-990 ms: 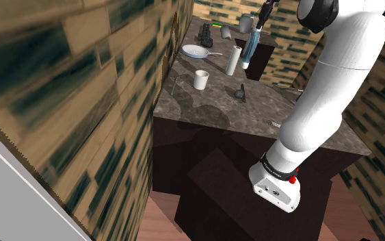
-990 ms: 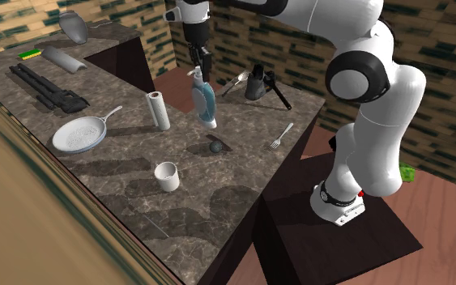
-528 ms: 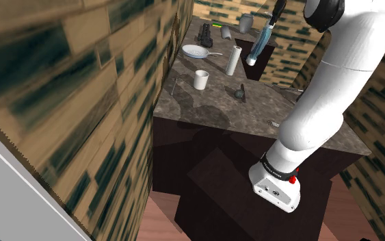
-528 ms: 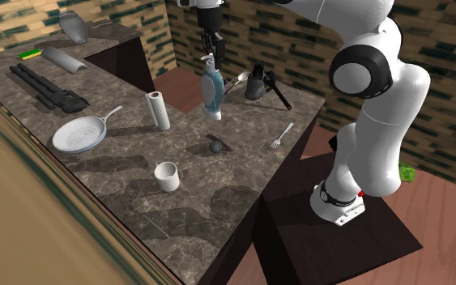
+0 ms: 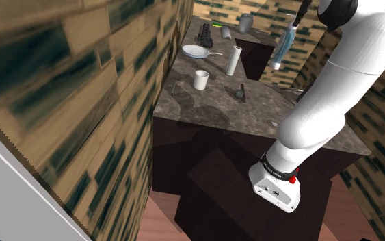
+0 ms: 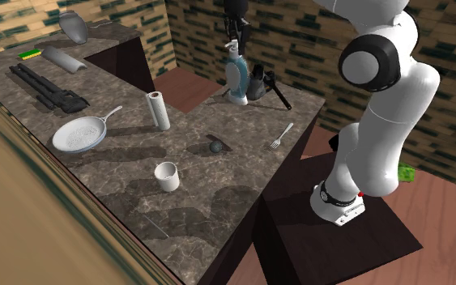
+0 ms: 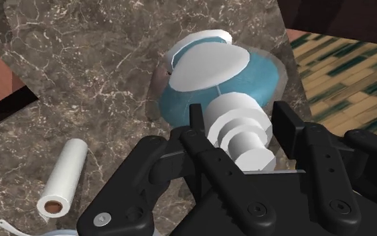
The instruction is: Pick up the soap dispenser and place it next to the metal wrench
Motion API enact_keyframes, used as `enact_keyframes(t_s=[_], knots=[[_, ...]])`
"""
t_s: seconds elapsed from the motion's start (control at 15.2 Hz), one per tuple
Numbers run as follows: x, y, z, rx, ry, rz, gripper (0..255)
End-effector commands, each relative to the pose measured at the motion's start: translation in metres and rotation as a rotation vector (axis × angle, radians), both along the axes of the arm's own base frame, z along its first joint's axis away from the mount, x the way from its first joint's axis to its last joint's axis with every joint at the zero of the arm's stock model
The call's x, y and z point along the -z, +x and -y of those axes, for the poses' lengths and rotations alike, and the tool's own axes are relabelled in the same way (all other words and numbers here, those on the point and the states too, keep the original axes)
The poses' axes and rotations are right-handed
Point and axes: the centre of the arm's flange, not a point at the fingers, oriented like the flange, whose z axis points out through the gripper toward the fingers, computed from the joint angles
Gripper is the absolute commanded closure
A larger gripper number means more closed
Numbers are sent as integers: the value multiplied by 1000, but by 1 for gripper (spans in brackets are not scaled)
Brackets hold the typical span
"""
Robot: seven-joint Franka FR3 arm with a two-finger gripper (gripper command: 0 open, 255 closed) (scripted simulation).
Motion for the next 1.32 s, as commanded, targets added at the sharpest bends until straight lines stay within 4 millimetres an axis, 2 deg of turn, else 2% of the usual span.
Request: enact_keyframes(t_s=[0.0,0.92,0.99,1.25], knots=[[-9,-25,11,-1,0,0,255],[-51,-191,80,-2,0,0,255],[-52,-198,82,-2,0,0,255],[-31,-198,82,-1,0,0,255]])
